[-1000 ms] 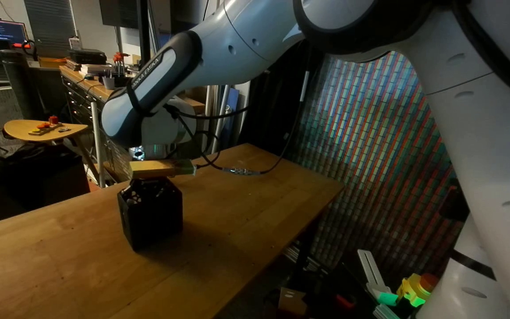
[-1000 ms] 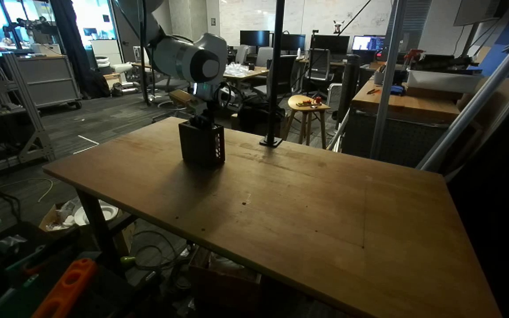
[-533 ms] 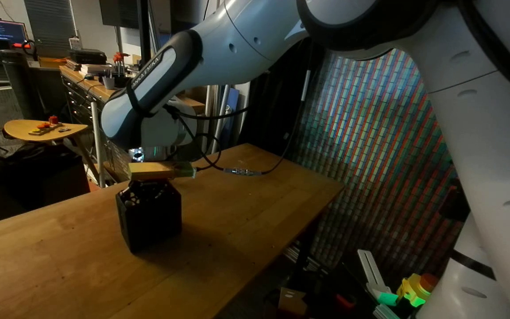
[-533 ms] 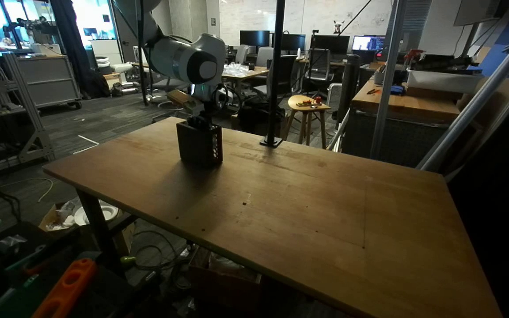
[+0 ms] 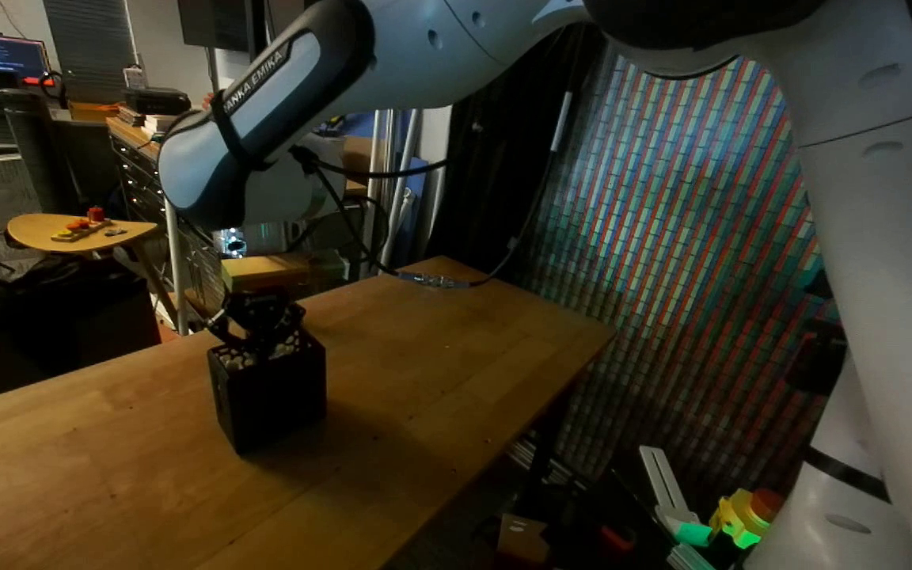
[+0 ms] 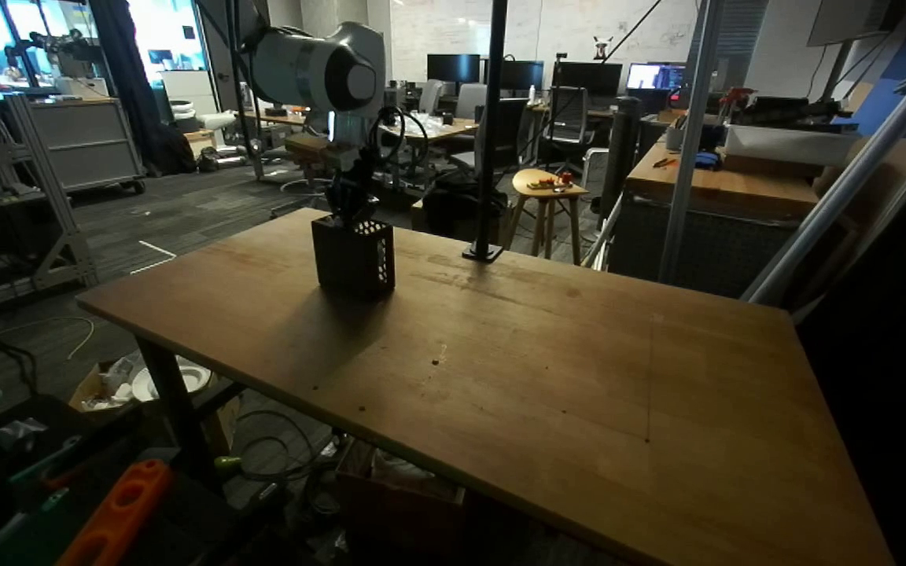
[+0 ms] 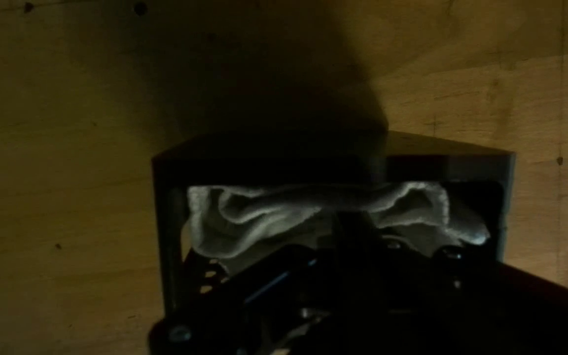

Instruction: Pick up the white towel from the table and put in the black object.

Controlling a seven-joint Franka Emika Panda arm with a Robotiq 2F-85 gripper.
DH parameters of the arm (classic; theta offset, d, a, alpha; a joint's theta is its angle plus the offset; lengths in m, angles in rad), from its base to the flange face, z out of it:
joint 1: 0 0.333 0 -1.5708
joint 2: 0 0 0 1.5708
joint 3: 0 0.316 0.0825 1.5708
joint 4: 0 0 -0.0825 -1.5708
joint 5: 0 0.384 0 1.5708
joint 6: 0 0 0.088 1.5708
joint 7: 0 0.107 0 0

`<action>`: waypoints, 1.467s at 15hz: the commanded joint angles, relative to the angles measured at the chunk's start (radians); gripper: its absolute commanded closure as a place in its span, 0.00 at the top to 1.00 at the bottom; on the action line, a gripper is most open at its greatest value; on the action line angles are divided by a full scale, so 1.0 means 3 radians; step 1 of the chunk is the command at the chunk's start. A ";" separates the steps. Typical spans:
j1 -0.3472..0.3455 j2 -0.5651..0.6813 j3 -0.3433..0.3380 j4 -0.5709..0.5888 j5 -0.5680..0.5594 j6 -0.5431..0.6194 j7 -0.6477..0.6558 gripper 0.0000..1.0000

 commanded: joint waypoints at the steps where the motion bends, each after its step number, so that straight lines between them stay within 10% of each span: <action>1: 0.0090 -0.0180 -0.0028 0.0066 -0.0165 -0.0255 -0.0008 0.00; 22: 0.0163 -0.0171 0.0100 0.0154 -0.0135 -0.0271 -0.0024 0.00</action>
